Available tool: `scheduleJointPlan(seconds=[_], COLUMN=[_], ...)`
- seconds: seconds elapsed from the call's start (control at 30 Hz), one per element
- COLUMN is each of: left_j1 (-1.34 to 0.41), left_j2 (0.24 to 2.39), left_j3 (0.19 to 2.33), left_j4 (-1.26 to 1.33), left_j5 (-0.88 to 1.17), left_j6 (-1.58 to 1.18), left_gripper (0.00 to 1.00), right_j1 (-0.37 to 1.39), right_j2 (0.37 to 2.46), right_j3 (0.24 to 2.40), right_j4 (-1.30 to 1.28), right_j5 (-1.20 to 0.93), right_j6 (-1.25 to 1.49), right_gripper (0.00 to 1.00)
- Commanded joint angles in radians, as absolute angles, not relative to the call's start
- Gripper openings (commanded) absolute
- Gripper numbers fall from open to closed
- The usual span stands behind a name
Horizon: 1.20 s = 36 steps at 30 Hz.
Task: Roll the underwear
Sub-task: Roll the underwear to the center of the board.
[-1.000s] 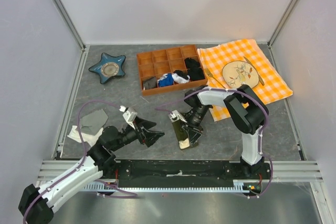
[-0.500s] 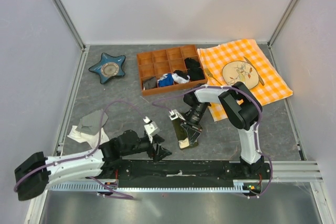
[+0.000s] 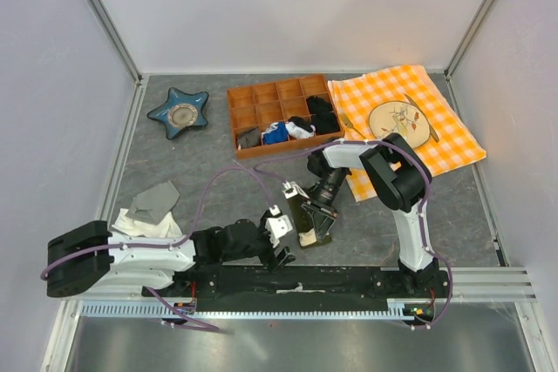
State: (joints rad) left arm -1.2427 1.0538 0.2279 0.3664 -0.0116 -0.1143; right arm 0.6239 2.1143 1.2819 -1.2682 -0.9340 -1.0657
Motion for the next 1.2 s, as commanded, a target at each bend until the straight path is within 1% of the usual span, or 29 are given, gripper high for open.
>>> scheduleJointPlan(seconds=[0.0, 0.57, 0.8, 0.93, 1.13, 1.17], left_j1=[-1.282, -1.373, -1.394, -1.397, -1.396, -1.396], left_j2=[1.110, 1.367, 1.474, 1.523, 1.568, 1.574], left_j3=[0.304, 0.482, 0.554, 0.586, 0.604, 0.606], left_j4=[0.428, 0.439, 0.393, 0.351, 0.325, 0.324], left_j5=[-0.103, -0.219, -0.281, -0.314, -0.324, -0.322], left_j6=[0.026, 0.166, 0.193, 0.184, 0.155, 0.152], left_gripper=[0.84, 0.83, 0.81, 0.77, 0.67, 0.64], right_j1=[0.617, 0.612, 0.609, 0.611, 0.611, 0.609], right_j2=[2.143, 2.166, 2.169, 2.169, 2.171, 2.169], right_j3=[1.307, 1.321, 1.321, 1.321, 1.321, 1.321], right_j4=[-1.261, -1.272, -1.270, -1.272, -1.272, -1.272], right_j5=[-0.920, -0.919, -0.919, -0.916, -0.917, -0.917], right_j6=[-1.111, -1.101, -1.101, -1.101, -1.100, -1.101], right_gripper=[0.25, 0.25, 0.25, 0.25, 0.25, 0.25])
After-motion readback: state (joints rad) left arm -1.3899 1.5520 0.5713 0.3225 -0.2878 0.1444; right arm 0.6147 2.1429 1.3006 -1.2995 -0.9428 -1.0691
